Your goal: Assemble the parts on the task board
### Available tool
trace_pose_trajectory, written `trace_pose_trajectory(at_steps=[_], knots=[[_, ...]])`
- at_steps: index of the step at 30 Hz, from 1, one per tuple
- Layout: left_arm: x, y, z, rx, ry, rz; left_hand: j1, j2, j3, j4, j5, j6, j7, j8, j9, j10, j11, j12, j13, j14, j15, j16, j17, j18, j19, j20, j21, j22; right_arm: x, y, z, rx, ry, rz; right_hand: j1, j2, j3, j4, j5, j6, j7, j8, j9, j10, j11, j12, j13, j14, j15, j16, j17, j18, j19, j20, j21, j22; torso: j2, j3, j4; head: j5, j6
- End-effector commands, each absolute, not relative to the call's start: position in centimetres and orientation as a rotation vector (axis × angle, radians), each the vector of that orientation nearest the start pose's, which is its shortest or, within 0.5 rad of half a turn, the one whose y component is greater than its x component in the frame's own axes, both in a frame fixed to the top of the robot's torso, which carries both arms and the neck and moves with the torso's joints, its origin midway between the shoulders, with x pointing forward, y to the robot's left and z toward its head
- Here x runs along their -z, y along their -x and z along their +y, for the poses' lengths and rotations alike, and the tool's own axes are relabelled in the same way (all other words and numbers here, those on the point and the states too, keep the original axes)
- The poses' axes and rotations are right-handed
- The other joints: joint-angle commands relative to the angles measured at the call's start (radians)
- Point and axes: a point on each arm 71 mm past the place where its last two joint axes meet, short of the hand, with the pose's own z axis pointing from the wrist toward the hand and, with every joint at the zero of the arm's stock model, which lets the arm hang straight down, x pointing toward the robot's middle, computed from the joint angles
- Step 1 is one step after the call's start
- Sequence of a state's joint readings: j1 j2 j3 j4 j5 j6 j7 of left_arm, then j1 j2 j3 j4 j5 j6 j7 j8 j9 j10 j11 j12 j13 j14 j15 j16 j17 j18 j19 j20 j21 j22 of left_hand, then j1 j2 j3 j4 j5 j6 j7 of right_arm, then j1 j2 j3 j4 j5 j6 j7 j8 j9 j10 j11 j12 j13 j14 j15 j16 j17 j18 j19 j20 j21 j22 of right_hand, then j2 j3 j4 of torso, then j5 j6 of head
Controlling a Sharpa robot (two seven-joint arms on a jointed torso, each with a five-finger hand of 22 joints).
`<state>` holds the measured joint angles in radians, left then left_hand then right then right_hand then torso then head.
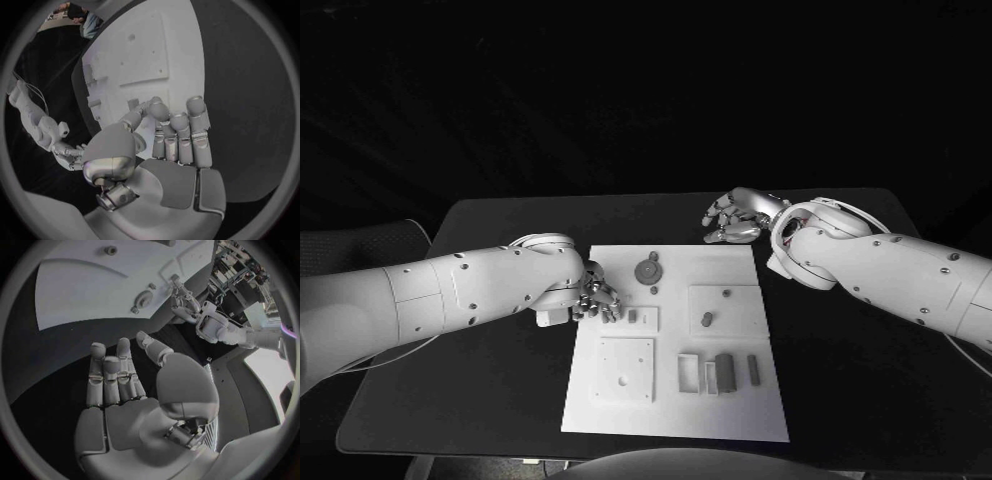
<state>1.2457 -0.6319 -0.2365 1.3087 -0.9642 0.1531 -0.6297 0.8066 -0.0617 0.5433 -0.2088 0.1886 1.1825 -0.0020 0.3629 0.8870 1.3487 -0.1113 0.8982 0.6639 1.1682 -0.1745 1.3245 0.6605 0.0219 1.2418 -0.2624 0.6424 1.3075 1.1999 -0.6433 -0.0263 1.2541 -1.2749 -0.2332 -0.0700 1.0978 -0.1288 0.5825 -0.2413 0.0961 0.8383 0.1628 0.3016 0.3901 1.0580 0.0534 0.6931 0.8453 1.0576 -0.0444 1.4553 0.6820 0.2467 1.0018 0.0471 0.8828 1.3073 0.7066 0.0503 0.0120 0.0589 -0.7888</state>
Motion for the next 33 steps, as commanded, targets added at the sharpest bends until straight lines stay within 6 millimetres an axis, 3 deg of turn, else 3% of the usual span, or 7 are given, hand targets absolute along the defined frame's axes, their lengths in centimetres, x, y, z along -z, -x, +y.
trace_pose_trajectory(at_steps=[1,33], knots=[[28.52,-48.48,18.81,0.181,0.202,2.516,0.002,-0.001,-0.001,-0.005,0.006,0.005,0.001,-0.005,0.002,0.005,0.002,0.006,-0.001,0.002,0.001,0.004,-0.002,0.013,-0.002,-0.001,0.002,0.019,20.33,-53.21,-17.45,-0.702,0.004,1.787,-0.005,0.007,-0.001,0.004,0.003,-0.001,0.005,0.0,-0.002,-0.008,0.002,-0.002,-0.001,-0.002,-0.007,-0.006,0.001,0.015,-0.007,0.0,-0.001,0.015,0.0,0.0001,0.0001,0.0,0.0],[28.56,-48.5,18.96,0.175,0.197,2.525,-0.002,-0.024,-0.001,-0.006,0.004,0.004,0.002,-0.01,0.004,0.004,0.003,0.006,-0.004,0.001,0.001,0.004,-0.004,0.013,-0.002,-0.001,0.001,0.018,20.39,-53.2,-17.39,-0.703,0.005,1.788,-0.005,0.007,-0.001,0.004,0.003,-0.001,0.005,0.0,-0.002,-0.008,0.002,-0.002,-0.002,-0.002,-0.007,-0.006,0.001,0.015,-0.007,0.0,-0.002,0.015,0.0,0.0,-0.0003,-0.002,-0.002]])
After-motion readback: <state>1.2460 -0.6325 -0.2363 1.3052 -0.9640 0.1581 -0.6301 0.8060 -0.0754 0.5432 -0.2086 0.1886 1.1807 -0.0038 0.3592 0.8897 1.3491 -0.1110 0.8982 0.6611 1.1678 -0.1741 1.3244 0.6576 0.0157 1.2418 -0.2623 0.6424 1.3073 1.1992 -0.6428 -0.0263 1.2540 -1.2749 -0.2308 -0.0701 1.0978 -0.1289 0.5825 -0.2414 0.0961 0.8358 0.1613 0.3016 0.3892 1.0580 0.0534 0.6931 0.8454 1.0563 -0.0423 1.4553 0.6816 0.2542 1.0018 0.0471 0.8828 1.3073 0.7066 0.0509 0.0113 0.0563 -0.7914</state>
